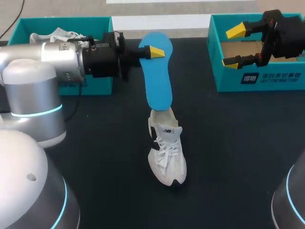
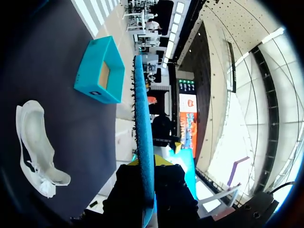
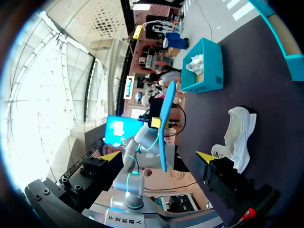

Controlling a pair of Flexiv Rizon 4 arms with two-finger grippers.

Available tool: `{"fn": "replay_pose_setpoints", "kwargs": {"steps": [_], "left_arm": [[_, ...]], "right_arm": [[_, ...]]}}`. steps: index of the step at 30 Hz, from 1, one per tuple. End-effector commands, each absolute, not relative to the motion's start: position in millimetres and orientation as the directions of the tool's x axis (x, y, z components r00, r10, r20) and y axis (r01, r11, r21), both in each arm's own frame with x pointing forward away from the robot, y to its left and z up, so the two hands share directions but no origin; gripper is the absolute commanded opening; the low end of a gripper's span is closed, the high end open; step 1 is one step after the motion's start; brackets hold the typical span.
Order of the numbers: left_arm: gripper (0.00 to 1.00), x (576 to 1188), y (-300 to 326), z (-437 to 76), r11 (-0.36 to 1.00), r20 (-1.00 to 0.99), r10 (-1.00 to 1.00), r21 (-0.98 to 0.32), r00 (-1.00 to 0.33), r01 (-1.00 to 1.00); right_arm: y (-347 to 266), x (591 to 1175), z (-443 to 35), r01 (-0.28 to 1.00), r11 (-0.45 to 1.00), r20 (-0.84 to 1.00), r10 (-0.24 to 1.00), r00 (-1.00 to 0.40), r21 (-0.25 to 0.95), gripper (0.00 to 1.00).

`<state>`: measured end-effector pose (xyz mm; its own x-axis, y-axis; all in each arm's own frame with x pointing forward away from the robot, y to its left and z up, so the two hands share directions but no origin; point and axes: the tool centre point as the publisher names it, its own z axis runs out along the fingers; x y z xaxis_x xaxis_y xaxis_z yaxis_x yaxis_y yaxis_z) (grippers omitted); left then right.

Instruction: Take the shoe out of the shoebox, open the shoe tongue, remove and reinsert the insole, then place the shoe into the shoebox

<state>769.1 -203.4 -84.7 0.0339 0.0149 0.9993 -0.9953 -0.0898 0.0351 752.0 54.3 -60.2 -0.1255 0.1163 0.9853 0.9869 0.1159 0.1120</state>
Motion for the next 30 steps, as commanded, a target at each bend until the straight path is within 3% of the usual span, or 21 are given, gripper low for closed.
{"fn": "replay_pose_setpoints", "kwargs": {"steps": [1, 11, 26, 27, 30], "left_arm": [[0.00, 779.0, -212.1, -88.9, -0.089, 0.999, 0.030, 0.048, 0.046, -0.995], [0.00, 784.9, -220.2, -92.0, -0.112, 0.996, -0.002, 0.089, 0.090, -0.990], [0.00, 784.9, -220.2, -92.0, -0.112, 0.996, -0.002, 0.089, 0.090, -0.990], [0.00, 784.9, -220.2, -92.0, -0.112, 0.996, -0.002, 0.089, 0.090, -0.990], [0.00, 784.9, -220.2, -92.0, -0.112, 0.996, -0.002, 0.089, 0.090, -0.990]], "right_arm": [[60.0, 747.0, -37.3, 0.991, 0.103, 0.933, 0.339, -0.116, 0.086, 1.00], [79.2, 737.5, -13.5, 0.991, 0.096, 0.793, 0.594, -0.136, 0.098, 1.00], [80.0, 736.7, -13.2, 0.992, 0.081, 0.787, 0.604, -0.126, 0.097, 1.00], [82.9, 739.5, -11.9, 0.996, 0.085, 0.736, 0.671, -0.084, 0.036, 1.00], [87.7, 745.3, -4.3, 0.994, 0.105, 0.572, 0.816, -0.086, 0.000, 1.00]]}}
